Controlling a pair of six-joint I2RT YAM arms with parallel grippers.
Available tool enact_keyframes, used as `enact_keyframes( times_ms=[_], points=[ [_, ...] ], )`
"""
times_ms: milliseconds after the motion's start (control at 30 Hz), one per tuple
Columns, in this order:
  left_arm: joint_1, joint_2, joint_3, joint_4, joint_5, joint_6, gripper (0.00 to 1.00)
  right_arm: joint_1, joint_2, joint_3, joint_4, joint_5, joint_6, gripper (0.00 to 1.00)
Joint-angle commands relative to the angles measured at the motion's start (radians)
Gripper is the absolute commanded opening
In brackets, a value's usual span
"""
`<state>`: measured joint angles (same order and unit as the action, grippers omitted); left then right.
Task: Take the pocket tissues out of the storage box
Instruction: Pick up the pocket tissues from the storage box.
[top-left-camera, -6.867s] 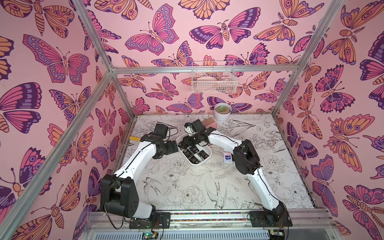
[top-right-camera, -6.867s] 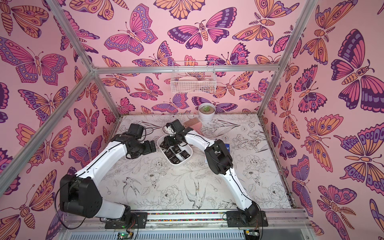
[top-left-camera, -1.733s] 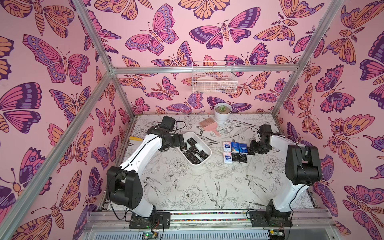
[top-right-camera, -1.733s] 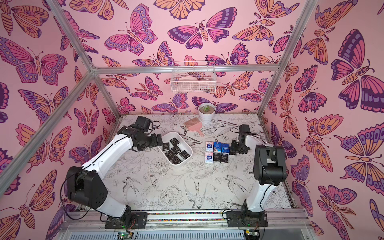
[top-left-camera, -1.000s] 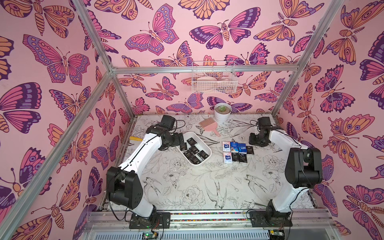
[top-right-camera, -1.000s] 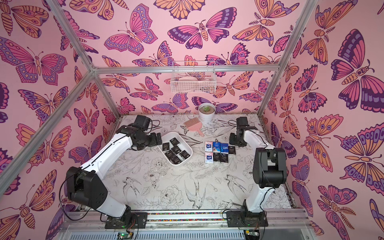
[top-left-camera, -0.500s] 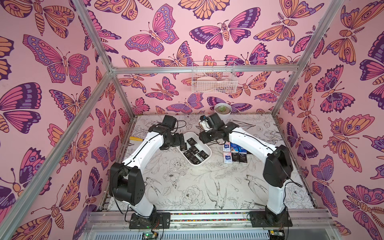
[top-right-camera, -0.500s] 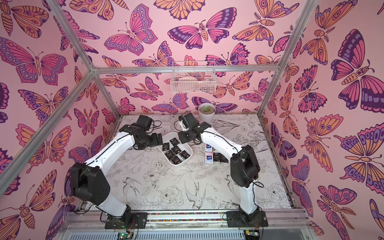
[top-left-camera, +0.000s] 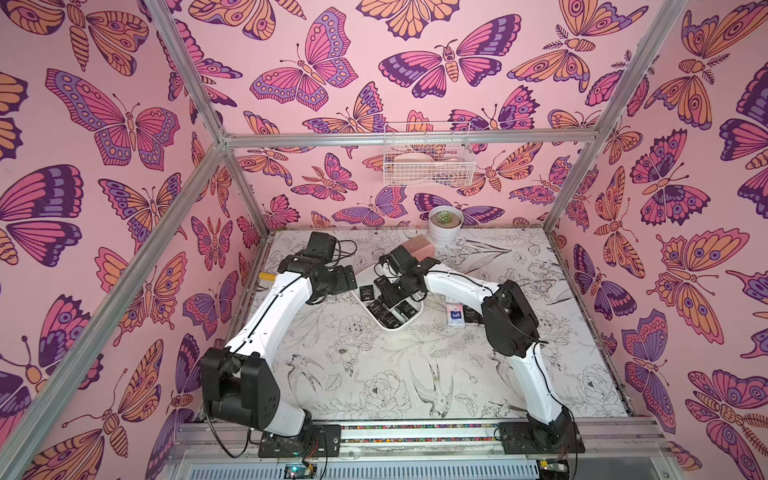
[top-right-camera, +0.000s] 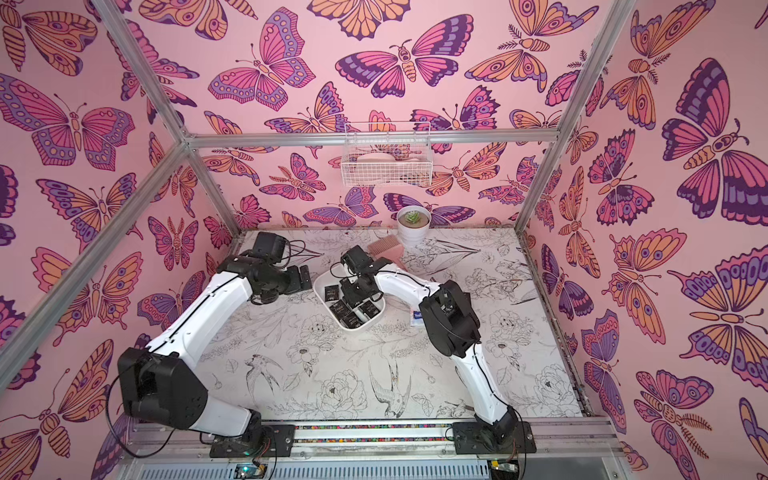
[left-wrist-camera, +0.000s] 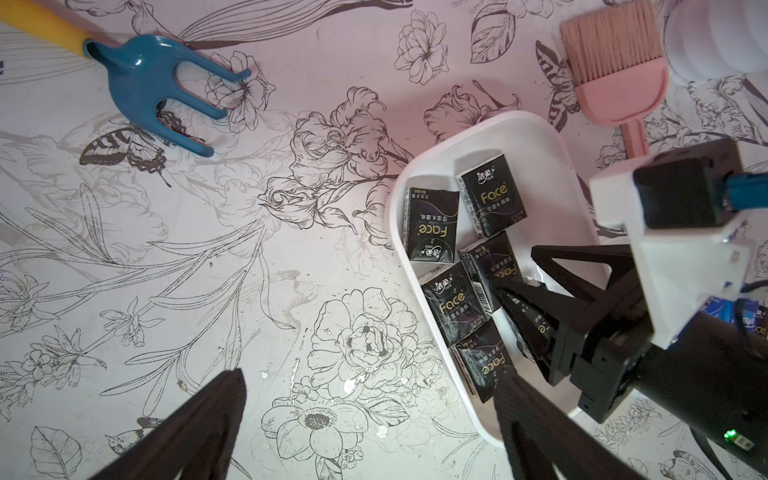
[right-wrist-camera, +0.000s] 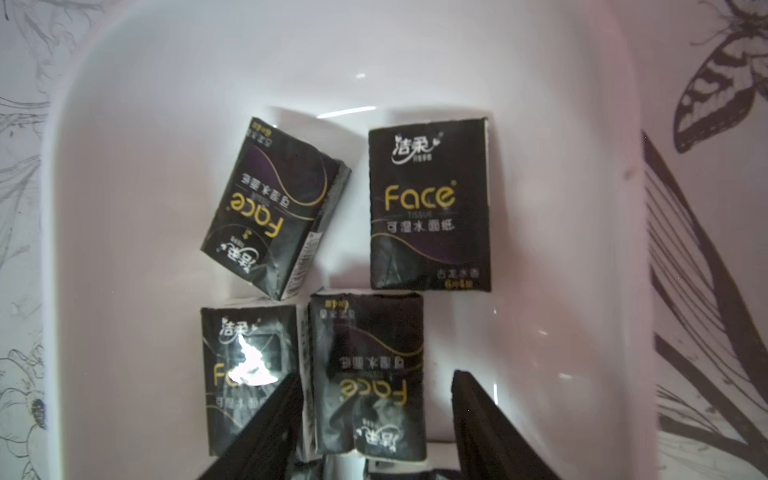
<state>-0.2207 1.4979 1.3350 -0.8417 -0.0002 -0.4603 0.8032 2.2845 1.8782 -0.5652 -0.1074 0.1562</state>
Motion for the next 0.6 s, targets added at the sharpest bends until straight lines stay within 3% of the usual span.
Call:
enact_keyframes(
  times_ms=[0,333,567],
  points=[
    [0.009,-0.021,-0.016,-0.017,-0.001,0.012,1.0,0.012,0.043,0.049,-0.002,-0.021,0.005,0.62],
    [0.018,-0.044,-0.026,-0.018,0.001,0.022,1.0,0.017,0.129,0.125,-0.079,0.05,-0.001,0.6],
    [0.02,-0.045,-0.026,-0.017,0.003,0.02,1.0,0.017,0.139,0.16,-0.115,0.031,0.006,0.47]
  ],
)
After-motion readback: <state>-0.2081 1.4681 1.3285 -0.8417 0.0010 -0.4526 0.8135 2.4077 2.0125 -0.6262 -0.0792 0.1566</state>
